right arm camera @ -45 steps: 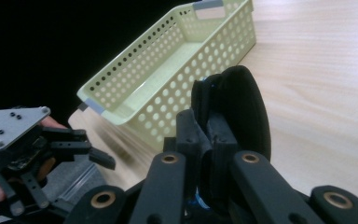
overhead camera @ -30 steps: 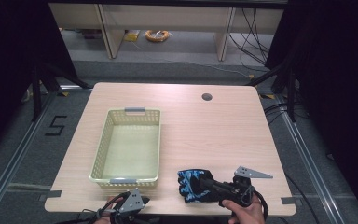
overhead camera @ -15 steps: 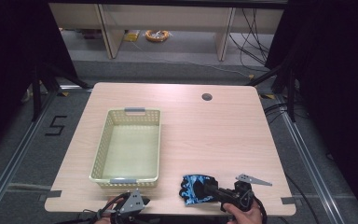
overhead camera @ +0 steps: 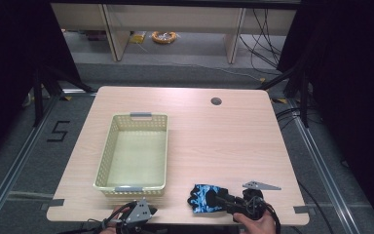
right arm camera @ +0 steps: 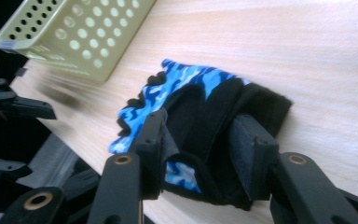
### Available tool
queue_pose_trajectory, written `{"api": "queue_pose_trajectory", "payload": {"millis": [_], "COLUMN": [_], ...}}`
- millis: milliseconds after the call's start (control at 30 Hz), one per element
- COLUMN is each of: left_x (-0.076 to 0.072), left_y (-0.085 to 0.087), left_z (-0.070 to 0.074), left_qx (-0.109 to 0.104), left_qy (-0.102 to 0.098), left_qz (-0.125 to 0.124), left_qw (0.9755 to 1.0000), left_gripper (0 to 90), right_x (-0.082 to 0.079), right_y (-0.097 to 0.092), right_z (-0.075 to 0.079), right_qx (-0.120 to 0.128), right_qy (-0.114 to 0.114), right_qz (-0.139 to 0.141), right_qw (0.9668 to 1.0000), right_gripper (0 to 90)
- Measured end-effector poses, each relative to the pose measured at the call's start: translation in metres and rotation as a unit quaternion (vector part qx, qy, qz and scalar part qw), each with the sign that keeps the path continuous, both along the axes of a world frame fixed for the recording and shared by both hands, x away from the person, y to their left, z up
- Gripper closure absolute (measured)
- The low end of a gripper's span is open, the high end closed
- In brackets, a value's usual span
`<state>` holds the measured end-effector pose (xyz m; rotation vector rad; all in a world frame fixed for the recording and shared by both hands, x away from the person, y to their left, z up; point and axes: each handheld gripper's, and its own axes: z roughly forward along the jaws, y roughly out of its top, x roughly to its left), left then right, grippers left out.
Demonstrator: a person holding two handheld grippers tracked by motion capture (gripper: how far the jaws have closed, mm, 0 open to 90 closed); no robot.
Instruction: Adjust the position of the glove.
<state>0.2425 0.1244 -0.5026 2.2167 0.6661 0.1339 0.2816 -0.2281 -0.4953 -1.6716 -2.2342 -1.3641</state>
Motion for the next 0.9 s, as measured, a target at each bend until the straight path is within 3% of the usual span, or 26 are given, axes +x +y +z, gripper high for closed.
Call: {"api": "queue_pose_trajectory", "payload": {"millis": [33, 67, 133, 167, 200, 333, 367, 433, 500, 600, 633, 700, 767, 800, 833, 900], "left_x": [0.0, 0.0, -0.001, -0.001, 0.0, 0.0, 0.001, 0.0, 0.002, 0.002, 0.004, 0.004, 0.006, 0.006, 0.006, 0.012], "left_y": [0.0, 0.0, -0.001, -0.001, 0.0, 0.0, 0.0, -0.003, -0.006, -0.015, -0.018, -0.029, -0.042, -0.046, -0.046, -0.065], "left_z": [0.0, 0.0, -0.001, -0.001, -0.001, 0.0, 0.0, 0.0, 0.001, 0.001, 0.002, 0.003, 0.005, 0.006, 0.006, 0.008], "left_qx": [0.002, 0.002, -0.008, -0.013, 0.002, 0.0, 0.003, -0.003, 0.008, 0.001, 0.009, 0.006, 0.017, 0.02, 0.02, 0.02], "left_qy": [-0.001, -0.001, 0.009, 0.011, 0.005, 0.002, -0.005, 0.002, -0.004, -0.005, -0.013, -0.013, -0.032, -0.037, -0.037, -0.043], "left_qz": [-0.001, -0.001, 0.007, 0.01, 0.006, 0.007, -0.001, 0.008, -0.002, -0.004, -0.018, -0.018, -0.035, -0.037, -0.037, -0.048], "left_qw": [1.0, 1.0, 0.9999, 0.9998, 1.0, 1.0, 1.0, 1.0, 1.0, 1.0, 0.9997, 0.9997, 0.9987, 0.9984, 0.9984, 0.9977], "left_gripper": [28.8, 28.8, 28.8, 28.8, 28.8, 28.8, 28.8, 29.2, 29.5, 30.0, 30.0, 30.0, 30.0, 29.9, 29.9, 29.7], "right_x": [0.0, 0.001, -0.001, -0.002, -0.001, 0.001, -0.001, 0.002, 0.004, 0.008, 0.009, 0.012, 0.013, 0.015, 0.015, 0.016], "right_y": [-0.001, -0.004, -0.005, -0.008, -0.01, -0.027, -0.029, -0.037, -0.041, -0.043, -0.043, -0.042, -0.039, -0.04, -0.039, -0.038], "right_z": [0.002, 0.003, 0.009, 0.011, 0.011, 0.013, 0.014, 0.009, 0.005, 0.0, -0.001, -0.004, -0.006, -0.008, -0.008, -0.01], "right_qx": [-0.008, -0.018, -0.019, -0.035, -0.034, -0.053, -0.042, -0.052, -0.047, -0.04, -0.029, -0.018, -0.012, -0.012, -0.019, -0.009], "right_qy": [0.001, -0.02, -0.011, -0.01, -0.02, -0.03, -0.01, -0.028, -0.013, -0.004, -0.003, 0.001, 0.019, 0.009, 0.011, 0.012], "right_qz": [0.001, 0.005, -0.002, 0.002, 0.006, -0.023, -0.034, -0.029, -0.033, -0.034, -0.029, -0.028, -0.032, -0.019, -0.024, -0.017], "right_qw": [1.0, 0.9996, 0.9998, 0.9993, 0.9992, 0.9979, 0.9985, 0.9978, 0.9982, 0.9986, 0.9992, 0.9995, 0.9992, 0.9997, 0.9995, 0.9997], "right_gripper": [56.1, 55.9, 53.2, 51.0, 50.5, 53.3, 54.1, 55.7, 56.4, 57.0, 57.3, 57.5, 58.3, 58.3, 58.3, 58.3]}}
